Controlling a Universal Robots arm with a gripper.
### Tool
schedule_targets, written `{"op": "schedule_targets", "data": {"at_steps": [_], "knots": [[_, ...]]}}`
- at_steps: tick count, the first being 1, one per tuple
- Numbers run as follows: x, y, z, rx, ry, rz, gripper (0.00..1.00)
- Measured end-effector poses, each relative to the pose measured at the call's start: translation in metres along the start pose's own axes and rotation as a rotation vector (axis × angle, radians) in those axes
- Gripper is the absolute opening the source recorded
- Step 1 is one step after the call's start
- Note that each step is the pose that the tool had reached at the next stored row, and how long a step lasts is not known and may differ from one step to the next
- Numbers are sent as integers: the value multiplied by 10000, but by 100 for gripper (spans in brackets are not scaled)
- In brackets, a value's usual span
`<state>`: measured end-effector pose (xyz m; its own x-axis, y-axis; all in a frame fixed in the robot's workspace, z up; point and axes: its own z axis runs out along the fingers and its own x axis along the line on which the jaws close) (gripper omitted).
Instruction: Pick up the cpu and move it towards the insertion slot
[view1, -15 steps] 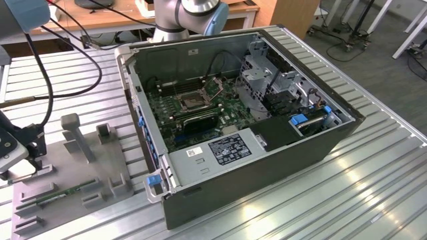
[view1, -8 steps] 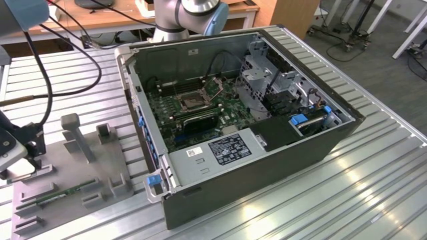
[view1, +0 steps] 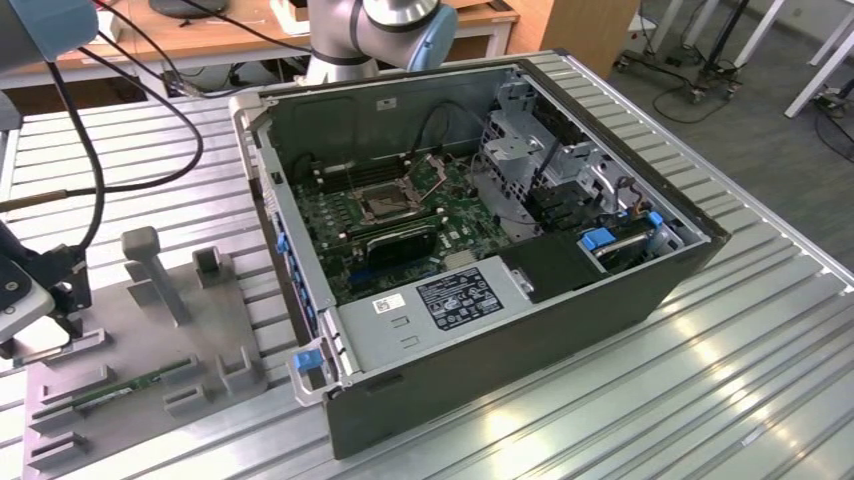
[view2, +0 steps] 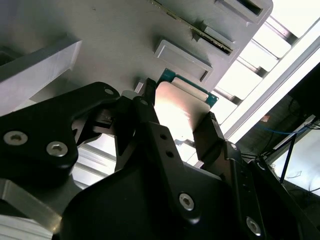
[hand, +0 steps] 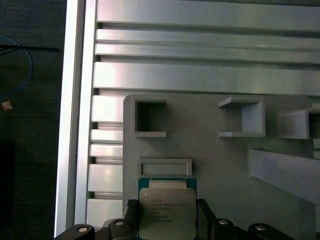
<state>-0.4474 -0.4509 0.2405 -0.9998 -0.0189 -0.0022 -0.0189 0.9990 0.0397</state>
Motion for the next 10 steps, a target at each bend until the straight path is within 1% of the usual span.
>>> {"op": "schedule_targets", "data": {"at_steps": [4,10], "knots": [[0,0,-6,2,2,0,55],[0,2,-48,1,1,0,55]]}}
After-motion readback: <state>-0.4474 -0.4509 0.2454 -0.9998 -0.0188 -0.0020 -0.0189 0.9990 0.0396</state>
